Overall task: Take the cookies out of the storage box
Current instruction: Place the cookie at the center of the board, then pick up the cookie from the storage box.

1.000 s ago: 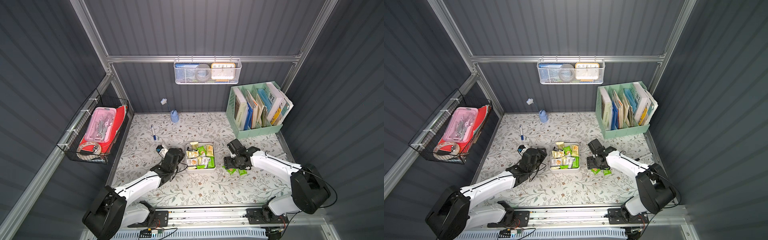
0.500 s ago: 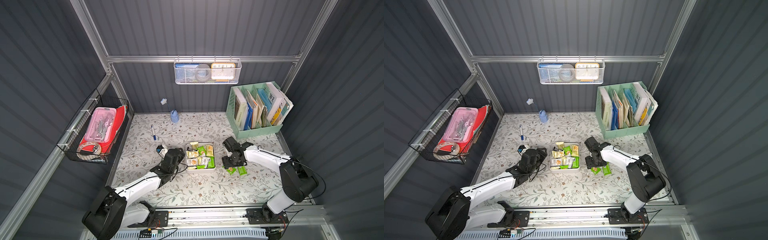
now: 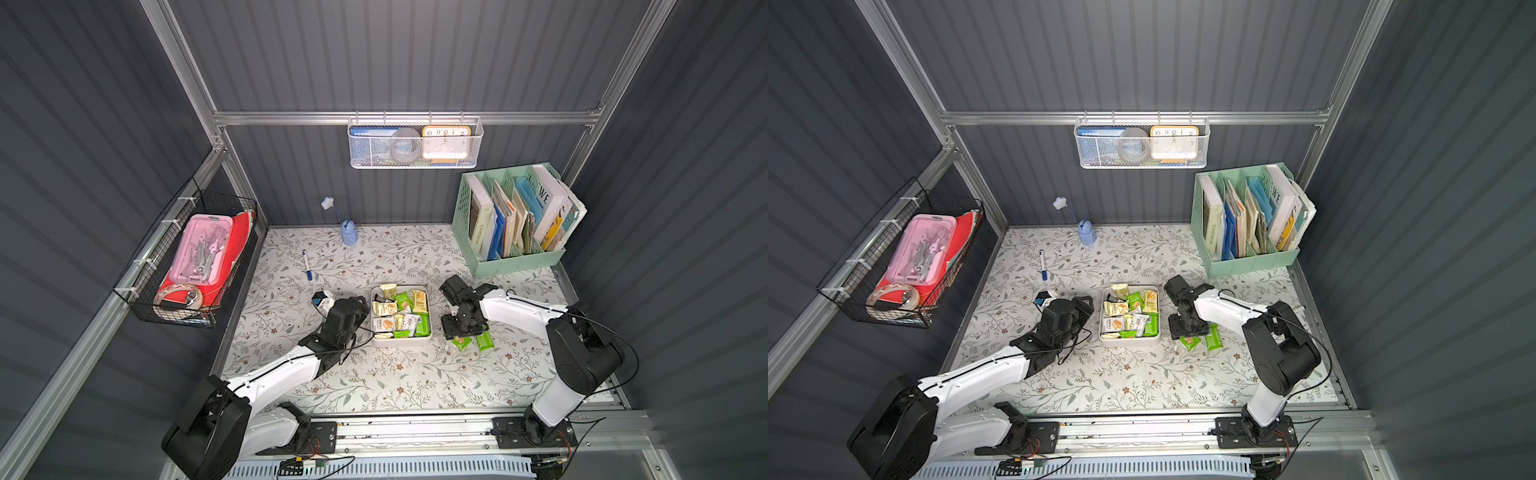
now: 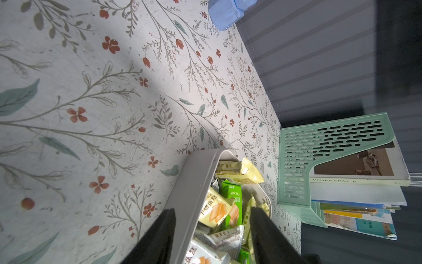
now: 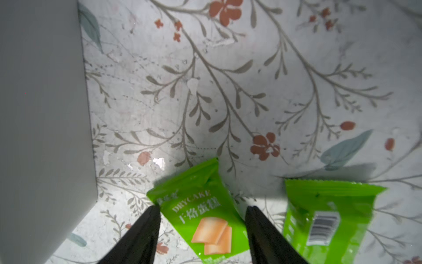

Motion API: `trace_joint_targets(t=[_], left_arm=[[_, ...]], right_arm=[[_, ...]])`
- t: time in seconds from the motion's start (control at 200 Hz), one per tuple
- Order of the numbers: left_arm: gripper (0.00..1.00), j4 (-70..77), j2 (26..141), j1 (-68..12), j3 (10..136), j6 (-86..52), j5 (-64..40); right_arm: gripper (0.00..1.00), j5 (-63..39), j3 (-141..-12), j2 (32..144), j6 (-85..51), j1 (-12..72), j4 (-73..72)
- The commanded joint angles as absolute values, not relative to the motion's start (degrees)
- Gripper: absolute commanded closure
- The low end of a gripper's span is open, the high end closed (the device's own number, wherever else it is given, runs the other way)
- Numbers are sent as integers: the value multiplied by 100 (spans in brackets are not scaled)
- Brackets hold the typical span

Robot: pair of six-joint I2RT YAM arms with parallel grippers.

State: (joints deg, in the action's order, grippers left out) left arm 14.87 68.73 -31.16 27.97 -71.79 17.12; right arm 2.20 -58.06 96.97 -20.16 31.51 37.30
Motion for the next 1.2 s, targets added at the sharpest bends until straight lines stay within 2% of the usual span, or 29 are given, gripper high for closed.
trace_joint_targets(t=[0.0, 0.275, 0.615, 0.895, 1.191], left_arm=[[42, 1450, 6758, -3081, 2689, -7100, 1742], [42, 1477, 6767, -3077, 2695, -7072, 1719], [40, 1392, 6953, -3085, 3060, -6245, 1404], [41, 1150, 7715, -3043, 4065, -4706, 390], [45, 253, 8413, -3050, 5119, -3482, -189]], right_arm=[[37, 386, -5820, 9775, -2379, 3162, 3818], [37, 1104, -5423, 9426, -3084, 3120, 3749], [27, 309, -5346, 8451, -3147, 3104, 3086], [35, -710, -5548, 8293, -3002, 3176, 2028], [35, -397, -5458, 8095, -2978, 3173, 1957]])
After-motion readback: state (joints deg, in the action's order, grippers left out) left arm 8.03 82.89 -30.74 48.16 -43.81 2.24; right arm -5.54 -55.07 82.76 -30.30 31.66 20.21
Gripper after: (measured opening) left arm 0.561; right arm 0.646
